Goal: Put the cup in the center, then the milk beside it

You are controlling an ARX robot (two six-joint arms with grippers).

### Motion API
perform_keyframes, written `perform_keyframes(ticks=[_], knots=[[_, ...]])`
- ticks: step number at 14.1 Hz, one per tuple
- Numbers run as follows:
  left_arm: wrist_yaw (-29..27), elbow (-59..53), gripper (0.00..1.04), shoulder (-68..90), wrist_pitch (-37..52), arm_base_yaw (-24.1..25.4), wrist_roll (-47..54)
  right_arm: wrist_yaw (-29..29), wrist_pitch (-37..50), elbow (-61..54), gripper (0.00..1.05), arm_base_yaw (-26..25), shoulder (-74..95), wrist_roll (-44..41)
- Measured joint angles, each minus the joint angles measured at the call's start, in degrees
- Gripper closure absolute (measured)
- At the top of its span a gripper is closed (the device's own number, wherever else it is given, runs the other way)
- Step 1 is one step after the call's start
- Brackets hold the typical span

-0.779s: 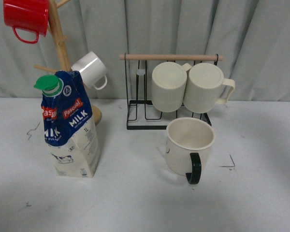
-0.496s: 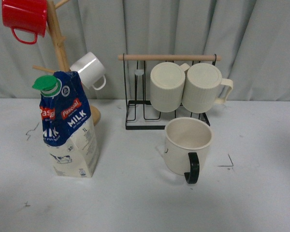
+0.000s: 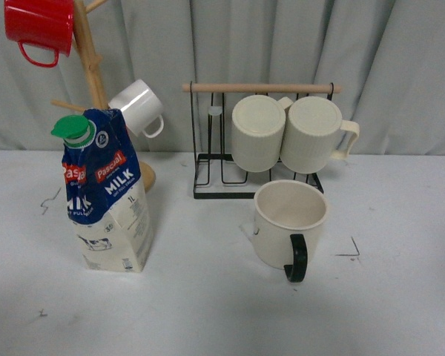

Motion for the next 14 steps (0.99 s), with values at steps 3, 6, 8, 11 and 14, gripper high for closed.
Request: perform_keyframes(ticks=[3, 6, 8, 11, 14], knots=[[0.0, 0.0, 0.07, 0.0, 0.0, 0.0, 0.0, 0.0, -1.8, -2.8, 1.03, 0.0, -4.4, 0.0], [0.0, 0.0, 0.07, 0.0, 0.0, 0.0, 0.0, 0.0, -9.3, -8.2, 1.03, 0.0, -18.4, 0.0], [0.0, 0.0, 0.07, 0.0, 0.0, 0.0, 0.0, 0.0, -16.4, -9.5, 1.03, 0.0, -26.9, 0.0], [0.0, 0.0, 0.07, 0.0, 0.0, 0.0, 0.0, 0.0, -19.8, -9.5, 1.03, 0.0, -30.2, 0.0], [0.0, 0.0, 0.07, 0.0, 0.0, 0.0, 0.0, 0.0, -20.8, -9.5, 1.03, 0.0, -31.4, 0.0]])
